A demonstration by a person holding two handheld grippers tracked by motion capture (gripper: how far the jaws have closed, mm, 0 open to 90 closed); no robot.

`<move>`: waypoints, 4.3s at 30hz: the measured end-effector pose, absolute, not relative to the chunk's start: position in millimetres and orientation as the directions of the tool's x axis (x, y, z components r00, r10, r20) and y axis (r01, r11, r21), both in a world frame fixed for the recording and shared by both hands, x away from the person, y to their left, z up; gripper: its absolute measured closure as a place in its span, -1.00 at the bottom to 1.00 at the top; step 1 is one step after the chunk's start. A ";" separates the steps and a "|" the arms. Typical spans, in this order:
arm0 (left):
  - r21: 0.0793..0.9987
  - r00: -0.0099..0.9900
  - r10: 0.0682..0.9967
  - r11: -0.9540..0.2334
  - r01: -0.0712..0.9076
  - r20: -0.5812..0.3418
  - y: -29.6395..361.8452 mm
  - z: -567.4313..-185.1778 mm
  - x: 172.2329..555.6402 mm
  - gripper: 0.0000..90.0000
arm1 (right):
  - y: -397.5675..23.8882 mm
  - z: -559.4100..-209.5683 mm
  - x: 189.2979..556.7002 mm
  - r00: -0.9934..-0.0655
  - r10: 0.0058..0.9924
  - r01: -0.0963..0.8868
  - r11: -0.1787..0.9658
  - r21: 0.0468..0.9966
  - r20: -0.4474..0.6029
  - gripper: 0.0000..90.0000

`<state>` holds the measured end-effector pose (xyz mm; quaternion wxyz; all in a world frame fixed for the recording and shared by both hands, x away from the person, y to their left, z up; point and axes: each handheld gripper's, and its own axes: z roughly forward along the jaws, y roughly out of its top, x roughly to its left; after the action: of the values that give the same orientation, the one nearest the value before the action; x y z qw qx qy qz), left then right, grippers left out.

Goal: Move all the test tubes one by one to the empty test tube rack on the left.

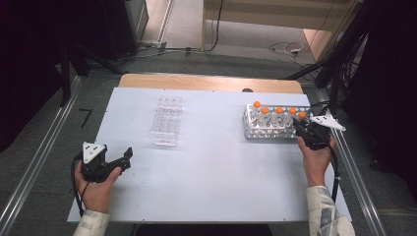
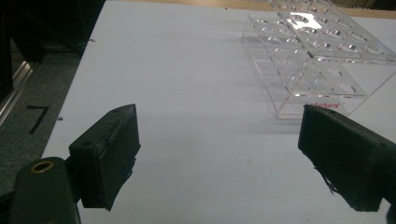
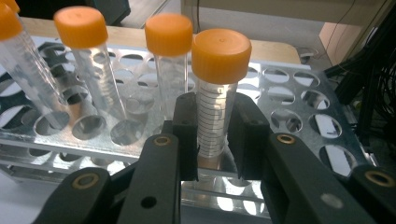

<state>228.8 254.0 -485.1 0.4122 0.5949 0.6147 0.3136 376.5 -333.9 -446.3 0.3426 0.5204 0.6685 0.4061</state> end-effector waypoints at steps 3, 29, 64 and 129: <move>0.876 0.051 0.990 0.094 0.474 -0.133 253.5 -485.2 229.0 -0.72 | -334.5 -438.4 373.8 -0.223 0.974 0.398 0.116 0.910 -0.027 0.60; 0.895 0.131 0.983 0.056 0.443 -0.126 235.2 -478.9 223.3 -0.70 | -314.7 -408.6 321.2 -0.318 0.948 0.365 0.154 0.918 -0.032 0.60; 0.906 0.431 0.890 -0.051 0.421 -0.150 139.8 -459.0 239.0 -0.60 | -222.7 -441.2 293.3 -0.596 0.802 0.387 0.304 0.870 -0.015 0.60; 0.919 0.620 0.777 -0.160 0.362 -0.109 58.6 -437.3 281.3 0.53 | -115.7 -449.9 295.9 -0.762 0.645 0.304 0.437 0.846 -0.059 0.60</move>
<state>281.3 58.6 -437.3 0.5196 0.7348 0.3875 0.2000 295.9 -115.7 -449.9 0.1910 0.2874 0.8258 0.4461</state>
